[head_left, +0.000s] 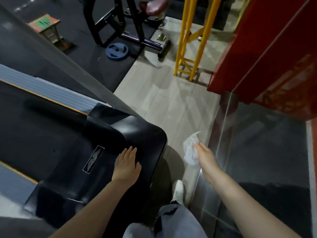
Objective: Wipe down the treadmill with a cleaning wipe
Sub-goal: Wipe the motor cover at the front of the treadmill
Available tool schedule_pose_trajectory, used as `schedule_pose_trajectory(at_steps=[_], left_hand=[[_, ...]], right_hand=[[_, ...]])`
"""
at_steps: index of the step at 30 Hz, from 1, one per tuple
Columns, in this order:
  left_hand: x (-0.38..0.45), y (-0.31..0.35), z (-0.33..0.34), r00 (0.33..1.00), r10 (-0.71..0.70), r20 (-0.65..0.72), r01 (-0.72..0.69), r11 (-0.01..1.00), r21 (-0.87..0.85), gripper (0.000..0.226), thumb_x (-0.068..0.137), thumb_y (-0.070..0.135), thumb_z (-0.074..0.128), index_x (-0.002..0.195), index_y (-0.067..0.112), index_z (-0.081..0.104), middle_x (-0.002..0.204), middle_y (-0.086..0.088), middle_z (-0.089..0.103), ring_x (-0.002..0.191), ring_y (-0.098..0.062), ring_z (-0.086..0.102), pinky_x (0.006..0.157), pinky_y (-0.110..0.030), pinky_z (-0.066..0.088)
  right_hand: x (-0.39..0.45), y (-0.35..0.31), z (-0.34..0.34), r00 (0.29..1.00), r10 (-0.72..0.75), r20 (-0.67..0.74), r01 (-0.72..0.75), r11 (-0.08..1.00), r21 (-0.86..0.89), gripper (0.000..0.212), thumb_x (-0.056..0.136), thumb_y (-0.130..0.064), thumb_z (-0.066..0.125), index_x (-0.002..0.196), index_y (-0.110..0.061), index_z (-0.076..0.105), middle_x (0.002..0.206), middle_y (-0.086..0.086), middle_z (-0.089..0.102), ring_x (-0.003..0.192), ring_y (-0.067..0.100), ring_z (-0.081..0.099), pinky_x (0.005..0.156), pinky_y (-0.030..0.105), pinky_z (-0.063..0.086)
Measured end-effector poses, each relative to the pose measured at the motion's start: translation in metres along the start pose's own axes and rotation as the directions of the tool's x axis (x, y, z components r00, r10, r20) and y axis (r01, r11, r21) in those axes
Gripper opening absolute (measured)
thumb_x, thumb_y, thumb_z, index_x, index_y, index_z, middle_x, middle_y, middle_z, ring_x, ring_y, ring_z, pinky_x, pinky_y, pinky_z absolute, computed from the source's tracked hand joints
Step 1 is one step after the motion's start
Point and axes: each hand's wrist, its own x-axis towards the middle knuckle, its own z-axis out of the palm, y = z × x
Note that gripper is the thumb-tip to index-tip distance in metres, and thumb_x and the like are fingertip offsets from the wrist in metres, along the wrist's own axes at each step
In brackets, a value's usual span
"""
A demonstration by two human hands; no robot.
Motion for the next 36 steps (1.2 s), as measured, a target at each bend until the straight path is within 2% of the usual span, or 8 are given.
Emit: schedule_pose_trajectory(at_steps=[4,10,14,16,22,26,31,36], left_hand=[[0.029,0.03,-0.006,0.993,-0.097,-0.063,0.094,0.994,-0.058,0.061,0.1,0.03,0.044,0.156,0.017,0.023,0.163,0.0,0.018,0.152,-0.018,0.009,0.123,-0.037,0.01],[0.056,0.03,-0.008,0.95,-0.294,-0.103,0.273,0.945,-0.178,0.057,0.097,0.027,0.047,0.15,0.01,0.036,0.158,-0.007,0.033,0.148,-0.025,0.023,0.121,-0.039,0.019],[0.071,0.024,-0.014,0.898,-0.436,-0.054,0.413,0.881,-0.231,0.059,0.099,0.027,0.048,0.153,0.013,0.03,0.16,-0.005,0.027,0.149,-0.023,0.02,0.12,-0.035,0.015],[0.082,0.02,-0.02,0.871,-0.49,-0.049,0.462,0.847,-0.263,0.059,0.098,0.027,0.048,0.153,0.014,0.03,0.16,-0.004,0.027,0.149,-0.023,0.02,0.12,-0.035,0.016],[0.116,0.006,-0.047,0.79,-0.611,-0.041,0.571,0.76,-0.31,0.066,0.089,0.037,0.036,0.151,0.013,0.034,0.158,-0.006,0.031,0.147,-0.023,0.024,0.12,-0.036,0.018],[0.133,0.005,-0.065,0.718,-0.692,-0.07,0.611,0.675,-0.414,0.077,0.079,0.039,0.028,0.15,0.009,0.035,0.157,-0.01,0.033,0.147,-0.025,0.026,0.121,-0.037,0.016],[0.146,0.015,-0.078,0.582,-0.806,-0.108,0.664,0.548,-0.509,0.08,0.078,0.043,0.023,0.147,0.005,0.039,0.154,-0.013,0.038,0.144,-0.029,0.031,0.12,-0.037,0.018],[0.162,0.055,-0.092,0.334,-0.939,-0.077,0.675,0.295,-0.676,0.05,0.093,0.02,0.041,0.14,0.003,0.048,0.144,-0.017,0.049,0.135,-0.03,0.04,0.112,-0.034,0.024]], right_hand=[[0.053,-0.05,-0.004,0.993,-0.041,0.109,0.055,0.991,-0.126,0.03,0.102,-0.032,0.044,0.098,-0.011,0.065,0.088,-0.001,0.06,0.083,0.013,0.054,0.07,0.025,0.042],[0.115,-0.114,0.037,0.953,-0.086,0.29,0.163,0.954,-0.253,0.025,0.103,-0.024,0.039,0.108,-0.025,0.064,0.098,-0.003,0.061,0.085,0.011,0.056,0.056,0.012,0.043],[0.142,-0.152,0.079,0.913,-0.115,0.391,0.245,0.922,-0.301,0.032,0.101,-0.021,0.039,0.119,-0.023,0.065,0.118,-0.002,0.063,0.107,0.014,0.059,0.094,0.028,0.049],[0.156,-0.167,0.098,0.89,-0.103,0.444,0.27,0.904,-0.332,0.032,0.101,-0.023,0.038,0.117,-0.026,0.065,0.122,-0.003,0.064,0.112,0.017,0.059,0.101,0.037,0.048],[0.186,-0.209,0.154,0.799,-0.081,0.596,0.354,0.864,-0.358,0.03,0.105,-0.021,0.035,0.109,-0.03,0.063,0.116,-0.006,0.063,0.107,0.012,0.057,0.081,0.022,0.047],[0.208,-0.23,0.19,0.74,-0.021,0.672,0.393,0.824,-0.408,0.031,0.106,-0.026,0.034,0.12,-0.026,0.062,0.113,-0.005,0.063,0.084,-0.003,0.054,0.059,0.008,0.041],[0.229,-0.261,0.232,0.616,0.064,0.785,0.513,0.724,-0.461,0.034,0.105,-0.026,0.034,0.124,-0.028,0.063,0.119,-0.001,0.06,0.097,0.01,0.055,0.072,0.018,0.041],[0.256,-0.297,0.267,0.458,0.215,0.863,0.666,0.559,-0.493,0.036,0.102,-0.026,0.035,0.114,-0.029,0.069,0.099,-0.002,0.067,0.093,0.011,0.059,0.075,0.027,0.045]])
